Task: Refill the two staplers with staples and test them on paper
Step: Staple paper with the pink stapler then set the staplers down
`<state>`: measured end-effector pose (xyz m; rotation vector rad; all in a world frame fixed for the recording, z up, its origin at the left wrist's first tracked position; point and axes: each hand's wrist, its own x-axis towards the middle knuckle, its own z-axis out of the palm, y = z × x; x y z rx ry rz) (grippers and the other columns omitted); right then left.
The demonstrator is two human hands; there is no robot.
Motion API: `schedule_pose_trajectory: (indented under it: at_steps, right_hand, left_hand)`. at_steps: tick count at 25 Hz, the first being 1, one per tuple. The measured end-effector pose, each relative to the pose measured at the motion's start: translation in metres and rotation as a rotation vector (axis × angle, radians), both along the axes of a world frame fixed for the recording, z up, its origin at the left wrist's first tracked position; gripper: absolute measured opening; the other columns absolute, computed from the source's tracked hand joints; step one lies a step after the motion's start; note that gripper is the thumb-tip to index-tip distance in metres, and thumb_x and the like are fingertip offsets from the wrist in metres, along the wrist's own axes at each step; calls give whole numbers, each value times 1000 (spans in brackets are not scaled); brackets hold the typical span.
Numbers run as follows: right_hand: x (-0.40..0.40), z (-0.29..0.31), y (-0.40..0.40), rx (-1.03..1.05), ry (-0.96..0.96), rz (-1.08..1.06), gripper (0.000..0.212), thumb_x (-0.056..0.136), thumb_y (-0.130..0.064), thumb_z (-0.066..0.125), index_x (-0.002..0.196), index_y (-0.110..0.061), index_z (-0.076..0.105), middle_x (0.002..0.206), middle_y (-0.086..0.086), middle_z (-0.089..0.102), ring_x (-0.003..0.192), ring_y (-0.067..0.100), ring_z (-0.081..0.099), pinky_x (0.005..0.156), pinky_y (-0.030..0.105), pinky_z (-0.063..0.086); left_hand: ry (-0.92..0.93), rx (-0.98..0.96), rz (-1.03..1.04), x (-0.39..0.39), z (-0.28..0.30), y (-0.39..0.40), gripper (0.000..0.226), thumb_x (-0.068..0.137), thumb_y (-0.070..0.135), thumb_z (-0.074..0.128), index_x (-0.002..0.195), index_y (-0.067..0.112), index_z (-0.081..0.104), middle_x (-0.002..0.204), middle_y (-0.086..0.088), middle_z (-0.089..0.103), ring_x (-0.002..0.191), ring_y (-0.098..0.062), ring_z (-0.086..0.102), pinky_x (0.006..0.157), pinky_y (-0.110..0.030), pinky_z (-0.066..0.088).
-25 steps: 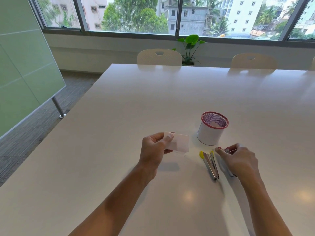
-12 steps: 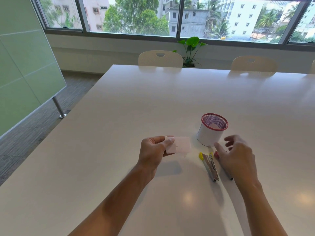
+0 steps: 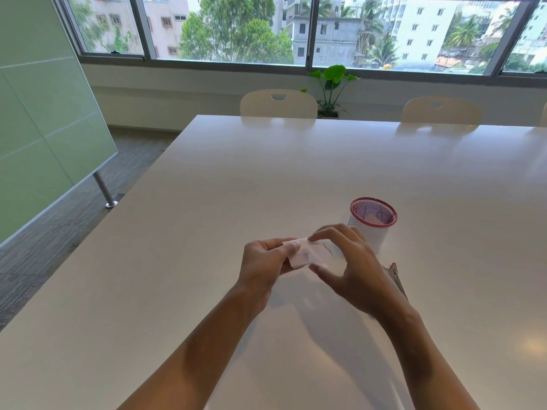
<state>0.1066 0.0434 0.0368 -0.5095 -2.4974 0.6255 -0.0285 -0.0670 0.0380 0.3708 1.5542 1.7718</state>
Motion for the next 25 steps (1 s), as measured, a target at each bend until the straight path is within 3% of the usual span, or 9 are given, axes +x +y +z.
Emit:
schedule_pose_trajectory:
  at_steps: [5,8,11,14,20,25]
  right_hand:
    - [-4,-2,2,10,-7,15,23,84,-26,76,105,-29,68,111,-23,56,104,-2,48,85,4,35]
    - [-6,0,2,-23,34,15,13,89,-27,70,101,-30,71,104,-26,61,99,-6,55,83,6,39]
    - [-7,2,-1,-185,140,-11,8,90,-29,69,97,-32,73,95,-25,69,93,-2,62,76,7,45]
    - [-9,-1,-4,-416,236,-65,10,88,-28,72,98,-27,73,94,-17,73,90,5,67,74,15,53]
    - [-11,-8,-4,-730,307,-52,16,92,-17,67,106,-18,74,94,-4,76,86,8,71,68,17,53]
    - [-13,-5,-6,-809,327,-46,17,91,-15,67,107,-16,73,93,-4,77,86,9,73,67,16,54]
  left_hand:
    - [-108,4,-14,-8,-1,-1,19,86,-2,70,104,-8,71,100,-23,73,79,-26,75,68,-29,62]
    - [-123,-5,-50,-9,-3,0,19,87,3,70,104,-5,72,92,-18,72,71,-20,72,66,-27,61]
    - [-87,-51,-39,-7,-2,3,19,88,18,69,93,1,76,79,-11,65,64,-16,57,63,-27,50]
    - [-44,-67,-25,-4,0,3,23,92,30,63,84,12,73,79,-8,64,77,-20,54,70,-32,43]
    - [-79,19,-55,-3,5,4,32,94,40,58,100,11,68,88,-7,69,88,-21,64,71,-31,52]
    - [20,14,-108,-4,-1,2,22,88,23,71,98,5,75,84,-5,74,80,-16,68,68,-27,56]
